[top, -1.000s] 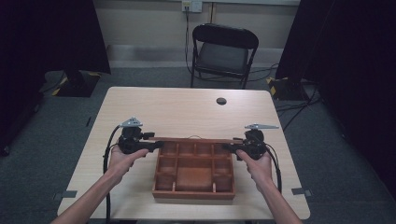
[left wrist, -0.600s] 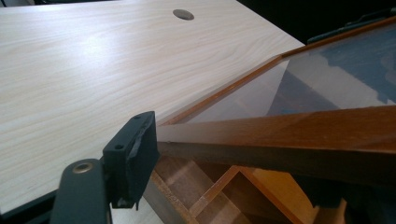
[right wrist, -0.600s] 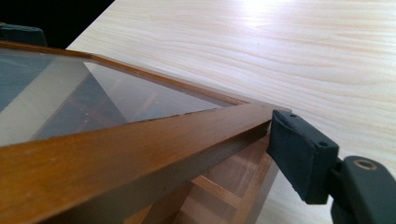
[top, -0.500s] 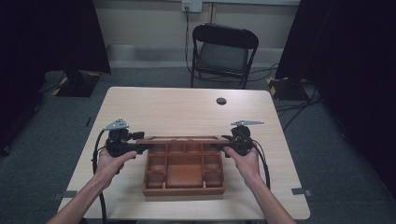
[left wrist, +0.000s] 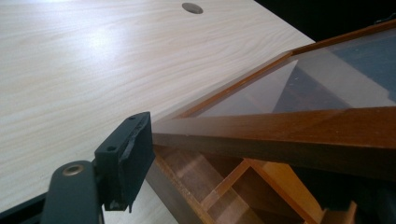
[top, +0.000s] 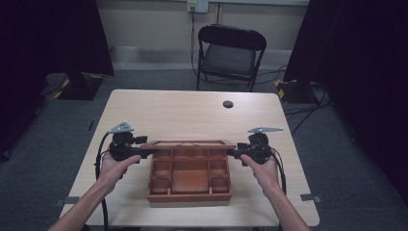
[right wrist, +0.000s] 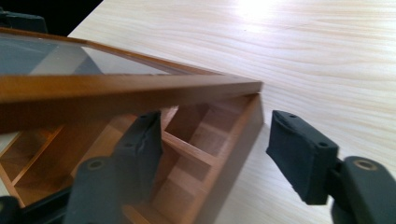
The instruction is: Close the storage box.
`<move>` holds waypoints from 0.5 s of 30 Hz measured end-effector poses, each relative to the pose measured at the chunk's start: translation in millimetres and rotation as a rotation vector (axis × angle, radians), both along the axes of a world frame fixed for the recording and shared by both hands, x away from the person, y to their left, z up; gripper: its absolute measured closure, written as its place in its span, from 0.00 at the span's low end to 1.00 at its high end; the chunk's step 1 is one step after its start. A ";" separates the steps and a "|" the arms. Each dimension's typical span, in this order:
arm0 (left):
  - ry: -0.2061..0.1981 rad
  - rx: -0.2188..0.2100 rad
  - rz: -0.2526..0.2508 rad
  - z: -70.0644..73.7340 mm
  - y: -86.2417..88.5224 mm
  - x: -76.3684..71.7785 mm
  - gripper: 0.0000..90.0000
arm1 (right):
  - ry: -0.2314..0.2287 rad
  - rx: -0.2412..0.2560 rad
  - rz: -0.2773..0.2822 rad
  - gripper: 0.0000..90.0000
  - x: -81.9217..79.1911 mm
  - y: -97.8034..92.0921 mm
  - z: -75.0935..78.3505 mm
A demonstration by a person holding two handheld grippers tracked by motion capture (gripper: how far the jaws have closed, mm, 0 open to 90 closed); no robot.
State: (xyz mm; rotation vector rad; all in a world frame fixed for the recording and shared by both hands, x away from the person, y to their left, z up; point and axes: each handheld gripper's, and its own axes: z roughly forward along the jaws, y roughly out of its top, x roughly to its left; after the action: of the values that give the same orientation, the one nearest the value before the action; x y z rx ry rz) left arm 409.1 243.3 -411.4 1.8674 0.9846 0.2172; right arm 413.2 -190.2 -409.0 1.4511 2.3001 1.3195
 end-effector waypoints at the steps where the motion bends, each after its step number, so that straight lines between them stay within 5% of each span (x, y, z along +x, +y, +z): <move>1: 0.002 0.005 0.003 0.3 -0.2 -0.5 0.28 | 0.003 -0.007 -0.007 0.42 -0.1 -3.6 1.0; 10: 0.014 0.028 -0.018 -3.7 -1.7 -7.3 0.29 | -0.052 -0.037 -0.078 0.51 1.2 -21.6 8.9; 15: 0.015 0.033 -0.024 -7.0 -2.0 -11.4 0.28 | -0.074 -0.008 -0.048 0.54 2.8 -21.0 18.3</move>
State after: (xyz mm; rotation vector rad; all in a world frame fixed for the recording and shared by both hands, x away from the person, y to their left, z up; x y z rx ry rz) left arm 397.7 241.3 -418.4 1.9120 0.9737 0.2061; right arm 416.1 -211.2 -390.7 1.4216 2.2079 1.3260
